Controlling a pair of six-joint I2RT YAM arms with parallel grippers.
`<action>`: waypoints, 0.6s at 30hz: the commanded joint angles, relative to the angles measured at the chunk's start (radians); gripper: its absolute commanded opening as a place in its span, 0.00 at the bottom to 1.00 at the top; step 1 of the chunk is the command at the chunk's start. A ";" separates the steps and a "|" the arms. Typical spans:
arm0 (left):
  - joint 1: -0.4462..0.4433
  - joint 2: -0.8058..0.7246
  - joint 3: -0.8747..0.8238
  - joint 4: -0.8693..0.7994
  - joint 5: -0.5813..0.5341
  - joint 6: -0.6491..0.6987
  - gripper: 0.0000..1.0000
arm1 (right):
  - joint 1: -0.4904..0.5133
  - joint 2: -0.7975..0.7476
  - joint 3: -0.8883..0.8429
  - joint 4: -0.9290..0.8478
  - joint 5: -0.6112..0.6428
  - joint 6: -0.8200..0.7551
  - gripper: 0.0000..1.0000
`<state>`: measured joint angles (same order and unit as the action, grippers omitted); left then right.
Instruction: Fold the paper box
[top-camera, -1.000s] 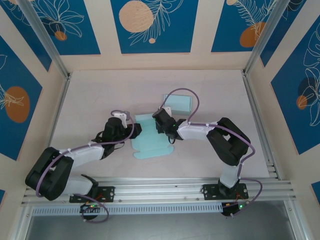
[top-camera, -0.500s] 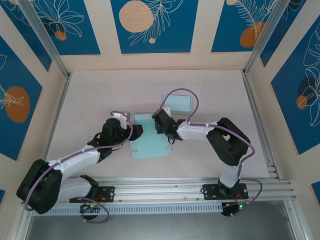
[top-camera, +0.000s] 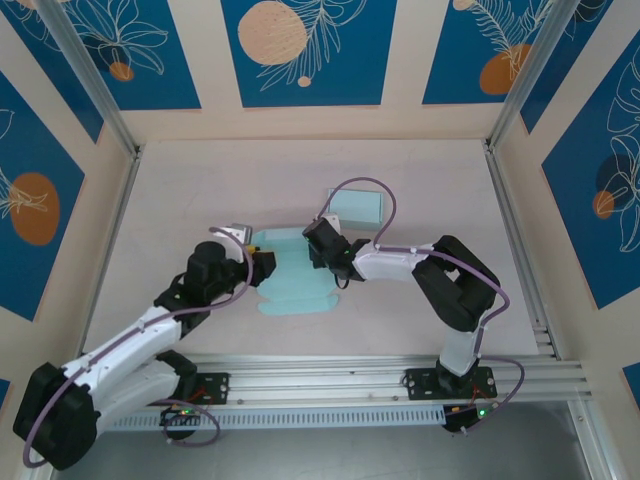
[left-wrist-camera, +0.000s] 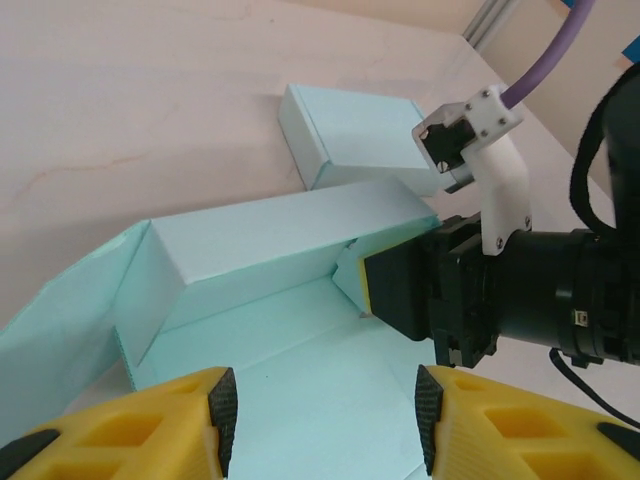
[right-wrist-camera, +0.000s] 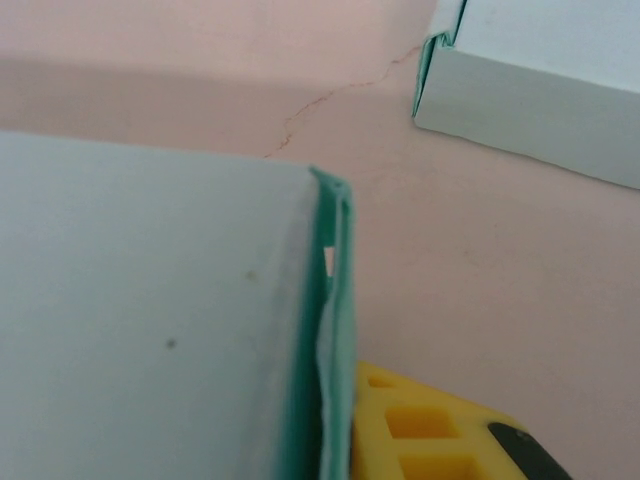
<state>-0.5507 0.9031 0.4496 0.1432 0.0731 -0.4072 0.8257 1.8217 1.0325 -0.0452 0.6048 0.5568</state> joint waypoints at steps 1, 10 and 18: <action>0.012 -0.073 -0.020 -0.067 -0.074 0.023 0.52 | 0.009 0.016 0.008 -0.018 -0.020 -0.001 0.19; 0.096 -0.210 0.023 -0.321 -0.366 -0.043 0.44 | 0.007 0.009 0.003 -0.016 -0.018 -0.010 0.19; 0.390 -0.005 0.008 -0.159 -0.169 -0.073 0.44 | 0.009 0.009 0.004 -0.015 -0.027 -0.013 0.19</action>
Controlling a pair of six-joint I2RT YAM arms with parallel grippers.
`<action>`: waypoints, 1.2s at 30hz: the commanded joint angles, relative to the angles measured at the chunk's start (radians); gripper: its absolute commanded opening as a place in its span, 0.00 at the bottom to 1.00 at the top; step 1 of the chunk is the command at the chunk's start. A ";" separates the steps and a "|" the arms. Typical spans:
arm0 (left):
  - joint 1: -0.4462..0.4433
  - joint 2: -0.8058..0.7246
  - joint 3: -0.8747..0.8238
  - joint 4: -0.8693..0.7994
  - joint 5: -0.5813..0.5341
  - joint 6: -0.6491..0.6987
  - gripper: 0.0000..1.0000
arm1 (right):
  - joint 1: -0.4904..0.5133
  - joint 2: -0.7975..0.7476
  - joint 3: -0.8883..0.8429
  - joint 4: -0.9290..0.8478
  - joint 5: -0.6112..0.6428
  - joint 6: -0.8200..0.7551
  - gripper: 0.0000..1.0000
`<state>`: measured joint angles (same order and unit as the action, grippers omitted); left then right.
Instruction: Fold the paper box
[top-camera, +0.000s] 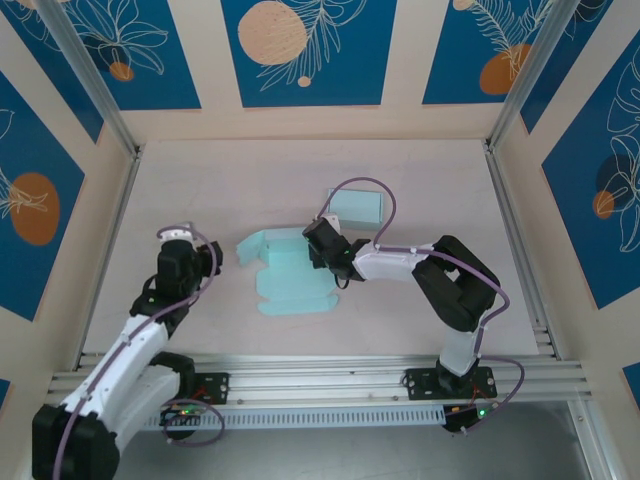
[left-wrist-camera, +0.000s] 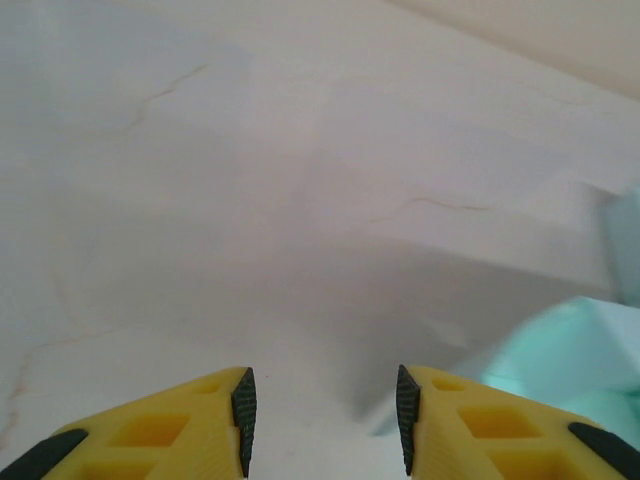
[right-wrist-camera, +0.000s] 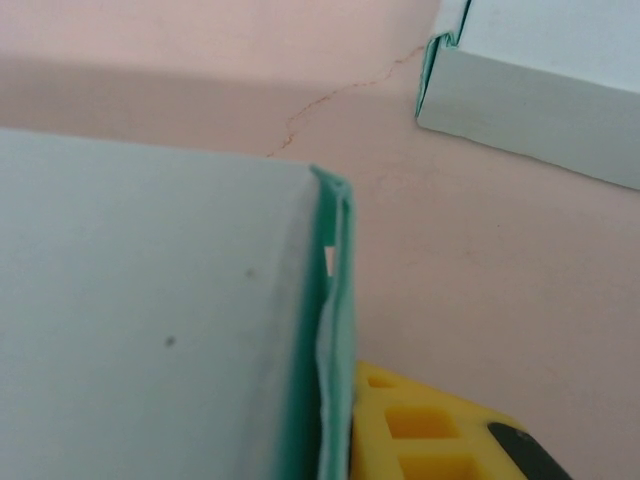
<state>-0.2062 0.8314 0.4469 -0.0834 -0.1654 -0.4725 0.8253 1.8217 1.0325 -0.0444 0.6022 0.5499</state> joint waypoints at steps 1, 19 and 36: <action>0.059 0.108 0.019 0.092 0.088 0.002 0.44 | 0.009 0.009 0.005 -0.017 -0.025 -0.007 0.19; 0.068 0.528 0.044 0.440 0.461 0.076 0.42 | 0.008 0.012 0.024 -0.033 -0.017 -0.013 0.19; 0.018 0.601 0.069 0.563 0.655 0.111 0.42 | -0.001 0.028 0.042 -0.037 -0.025 -0.014 0.19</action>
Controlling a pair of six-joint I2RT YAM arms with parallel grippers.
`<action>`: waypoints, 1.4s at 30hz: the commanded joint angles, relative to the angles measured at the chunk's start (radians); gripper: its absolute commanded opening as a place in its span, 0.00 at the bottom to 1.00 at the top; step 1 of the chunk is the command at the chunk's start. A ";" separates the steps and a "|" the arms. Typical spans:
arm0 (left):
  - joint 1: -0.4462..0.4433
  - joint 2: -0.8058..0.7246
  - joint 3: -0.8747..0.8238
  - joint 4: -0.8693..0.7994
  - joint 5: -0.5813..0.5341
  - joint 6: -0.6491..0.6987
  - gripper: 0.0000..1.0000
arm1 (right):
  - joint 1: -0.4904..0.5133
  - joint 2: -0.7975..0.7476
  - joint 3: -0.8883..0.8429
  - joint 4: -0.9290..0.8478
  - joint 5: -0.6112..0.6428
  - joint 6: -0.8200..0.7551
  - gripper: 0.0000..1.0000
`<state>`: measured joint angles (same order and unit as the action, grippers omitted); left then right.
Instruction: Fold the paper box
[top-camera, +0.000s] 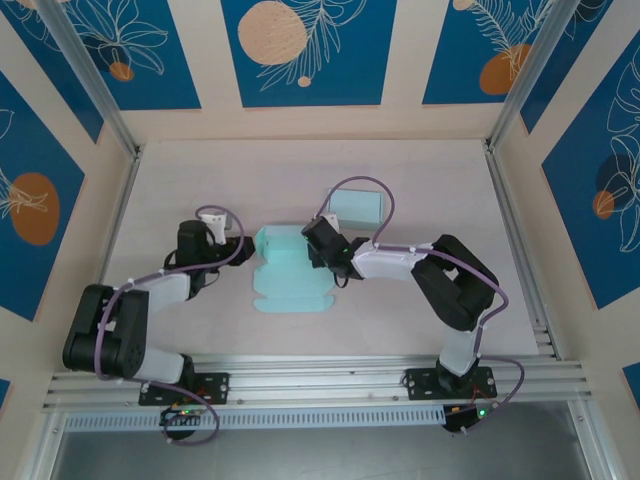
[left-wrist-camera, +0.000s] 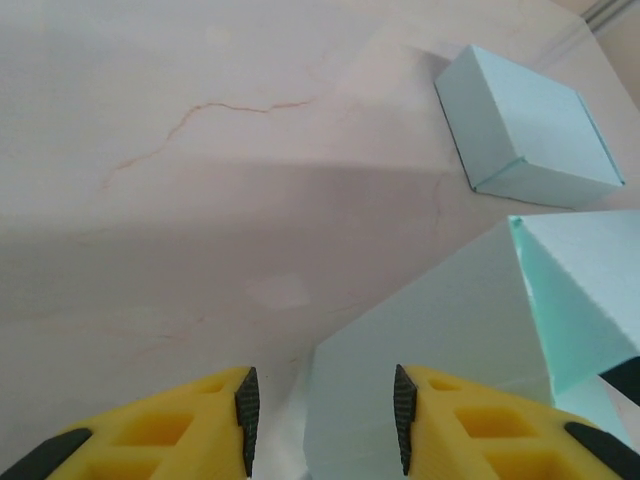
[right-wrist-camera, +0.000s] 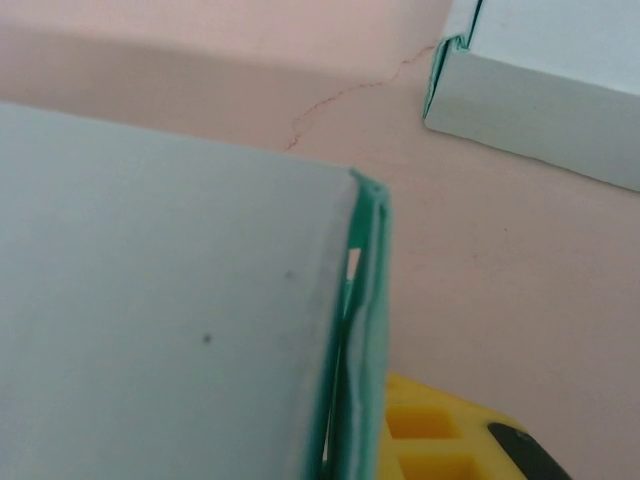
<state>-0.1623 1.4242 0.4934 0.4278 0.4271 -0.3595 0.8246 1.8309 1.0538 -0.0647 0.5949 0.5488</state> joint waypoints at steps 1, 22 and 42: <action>-0.036 0.006 0.019 0.047 0.054 -0.003 0.42 | 0.000 0.020 0.019 -0.018 -0.018 -0.013 0.19; -0.177 -0.166 -0.076 -0.154 -0.081 0.029 0.47 | 0.001 0.018 0.014 -0.010 -0.016 -0.014 0.19; -0.194 -0.036 0.052 -0.116 -0.111 0.168 0.55 | 0.004 0.011 0.008 -0.001 -0.029 -0.036 0.19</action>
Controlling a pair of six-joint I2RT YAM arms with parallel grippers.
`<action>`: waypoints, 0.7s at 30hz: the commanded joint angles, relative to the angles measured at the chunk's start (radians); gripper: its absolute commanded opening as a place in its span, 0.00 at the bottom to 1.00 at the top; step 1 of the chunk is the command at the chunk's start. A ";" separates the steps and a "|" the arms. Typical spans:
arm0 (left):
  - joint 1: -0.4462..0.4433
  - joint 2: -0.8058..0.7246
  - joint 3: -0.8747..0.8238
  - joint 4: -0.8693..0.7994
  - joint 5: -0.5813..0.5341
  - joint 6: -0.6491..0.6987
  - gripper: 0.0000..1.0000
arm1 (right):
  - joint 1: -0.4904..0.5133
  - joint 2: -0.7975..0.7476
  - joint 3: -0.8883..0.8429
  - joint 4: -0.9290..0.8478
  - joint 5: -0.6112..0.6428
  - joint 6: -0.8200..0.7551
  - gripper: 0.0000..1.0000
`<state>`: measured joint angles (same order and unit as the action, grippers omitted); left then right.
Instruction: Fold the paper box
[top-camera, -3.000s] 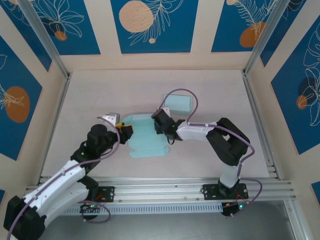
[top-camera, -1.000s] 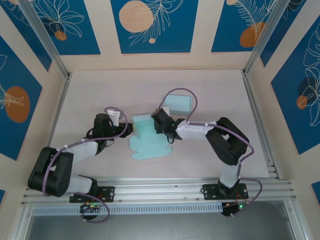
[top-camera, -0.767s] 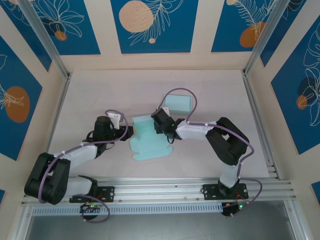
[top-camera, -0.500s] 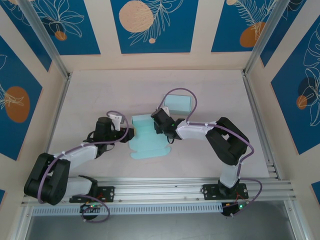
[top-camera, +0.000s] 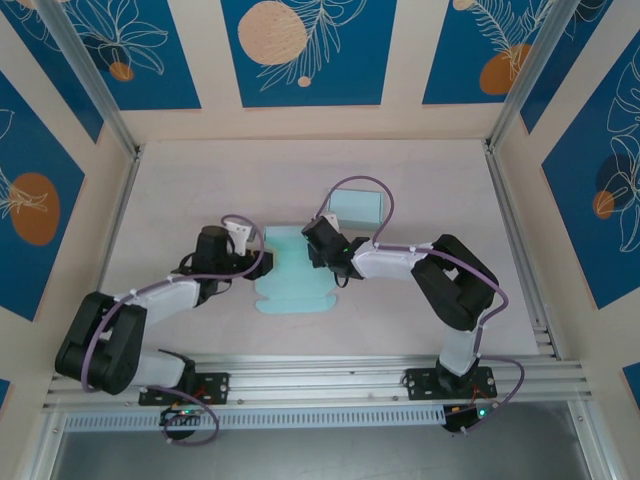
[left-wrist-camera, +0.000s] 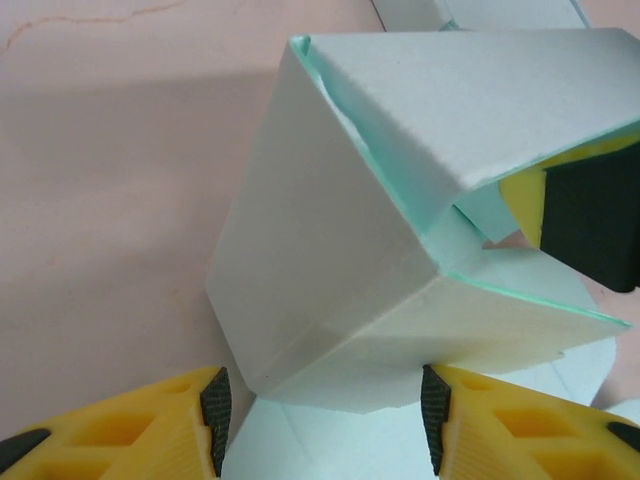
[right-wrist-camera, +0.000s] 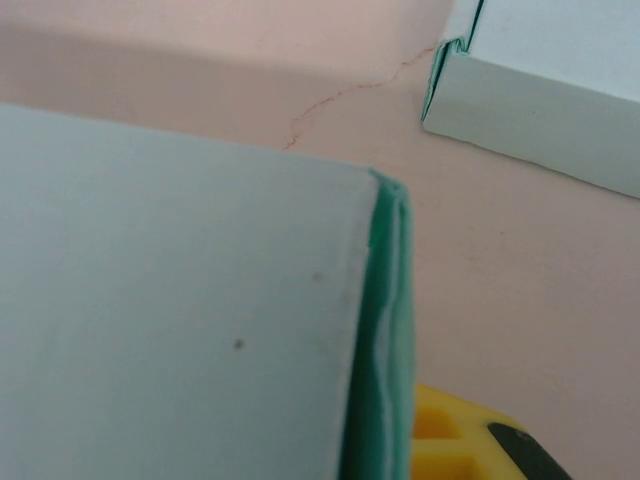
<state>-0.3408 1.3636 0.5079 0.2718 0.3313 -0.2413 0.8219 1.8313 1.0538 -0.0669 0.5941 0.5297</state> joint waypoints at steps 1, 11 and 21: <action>-0.017 0.035 0.042 0.050 -0.027 0.057 0.56 | 0.007 0.010 0.006 0.005 -0.032 -0.020 0.19; -0.024 0.141 0.057 0.201 -0.170 0.163 0.52 | 0.011 0.011 -0.006 0.029 -0.050 -0.040 0.19; -0.039 0.241 0.071 0.327 -0.268 0.147 0.28 | 0.011 0.009 -0.008 0.028 -0.056 -0.046 0.19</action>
<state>-0.3717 1.5913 0.5556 0.5209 0.1329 -0.1013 0.8227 1.8347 1.0534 -0.0395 0.5713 0.5041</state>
